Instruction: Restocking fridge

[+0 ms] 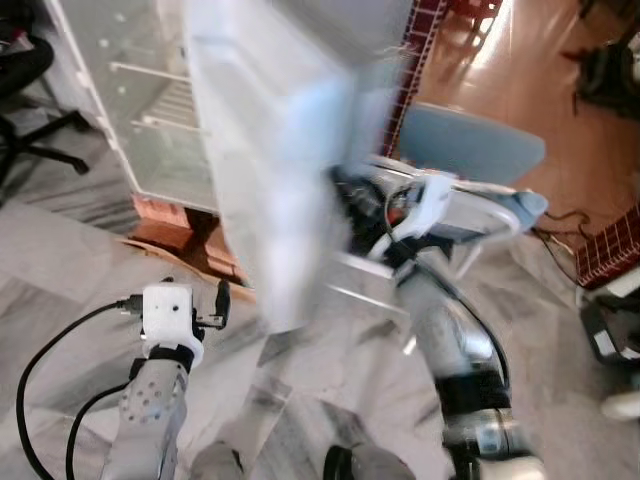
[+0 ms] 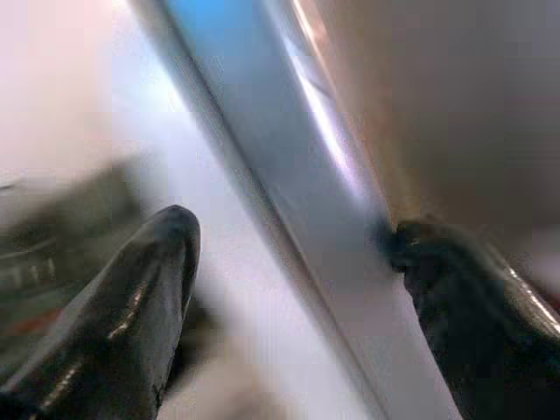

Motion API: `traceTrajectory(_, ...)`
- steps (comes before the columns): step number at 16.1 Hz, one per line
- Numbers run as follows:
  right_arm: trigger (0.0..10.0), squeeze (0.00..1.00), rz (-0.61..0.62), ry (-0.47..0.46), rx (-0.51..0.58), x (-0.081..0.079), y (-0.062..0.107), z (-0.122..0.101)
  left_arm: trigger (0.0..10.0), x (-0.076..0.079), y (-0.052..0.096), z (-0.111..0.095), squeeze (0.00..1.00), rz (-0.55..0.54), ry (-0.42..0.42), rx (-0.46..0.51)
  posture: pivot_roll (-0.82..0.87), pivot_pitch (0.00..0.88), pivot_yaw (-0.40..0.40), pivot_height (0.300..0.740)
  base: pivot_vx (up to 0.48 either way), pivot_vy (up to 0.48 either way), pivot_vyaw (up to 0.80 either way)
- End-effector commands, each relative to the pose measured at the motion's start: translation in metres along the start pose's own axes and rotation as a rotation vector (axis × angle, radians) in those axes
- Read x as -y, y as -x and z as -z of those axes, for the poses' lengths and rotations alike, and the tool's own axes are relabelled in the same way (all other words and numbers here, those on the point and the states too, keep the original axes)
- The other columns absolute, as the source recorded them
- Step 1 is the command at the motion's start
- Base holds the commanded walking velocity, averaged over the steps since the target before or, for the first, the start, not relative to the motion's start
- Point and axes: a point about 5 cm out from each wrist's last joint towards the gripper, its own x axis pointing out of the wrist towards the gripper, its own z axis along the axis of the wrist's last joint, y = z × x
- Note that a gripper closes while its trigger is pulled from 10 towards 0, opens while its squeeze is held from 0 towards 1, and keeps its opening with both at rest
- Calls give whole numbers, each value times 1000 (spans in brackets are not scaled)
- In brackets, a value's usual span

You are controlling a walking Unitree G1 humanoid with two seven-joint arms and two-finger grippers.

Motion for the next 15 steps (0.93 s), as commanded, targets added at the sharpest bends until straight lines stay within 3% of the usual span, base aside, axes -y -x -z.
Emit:
traceTrajectory(1,10000,0,-202,13,-30,-28,-2,-1,10000,-1,3,4,0,-9,-4,-19,111,132,-93,740,0,0,0)
traceTrajectory(2,10000,0,-124,91,-108,-14,12,16,10000,1,3,4,0,-4,-2,-20,108,132,-91,740,0,0,0)
traceTrajectory(3,10000,0,-67,107,-159,-5,23,26,10000,2,2,4,0,1,-2,-21,108,132,-91,740,0,0,0)
traceTrajectory(4,10000,0,10,55,-168,-4,39,31,10000,1,4,5,0,-8,3,-30,97,127,-77,740,0,0,0)
traceTrajectory(6,10000,0,87,68,-145,-4,50,26,10000,0,6,7,0,-8,10,-34,93,127,-76,740,0,0,0)
traceTrajectory(7,10000,0,147,95,-149,6,60,23,10000,1,6,8,0,1,3,-39,91,126,-75,740,0,0,0)
traceTrajectory(9,10000,0,326,285,-170,28,81,21,10000,3,1,5,0,10,-2,-30,87,126,-71,740,0,126,0)
traceTrajectory(10,10000,0,416,338,-162,35,91,18,10000,1,-2,3,0,11,-10,-21,87,126,-71,740,0,368,0)
traceTrajectory(11,10000,0,476,354,-158,38,98,17,10000,-1,-4,2,0,2,-7,-22,79,124,-74,740,0,476,0)
traceTrajectory(13,10000,0,635,274,-107,46,115,13,10000,-6,-6,5,0,-30,12,-38,84,124,-73,740,0,480,0)
traceTrajectory(15,10000,0,713,335,-125,49,130,16,10000,-5,-5,6,0,-20,13,-47,77,125,-69,740,0,480,0)
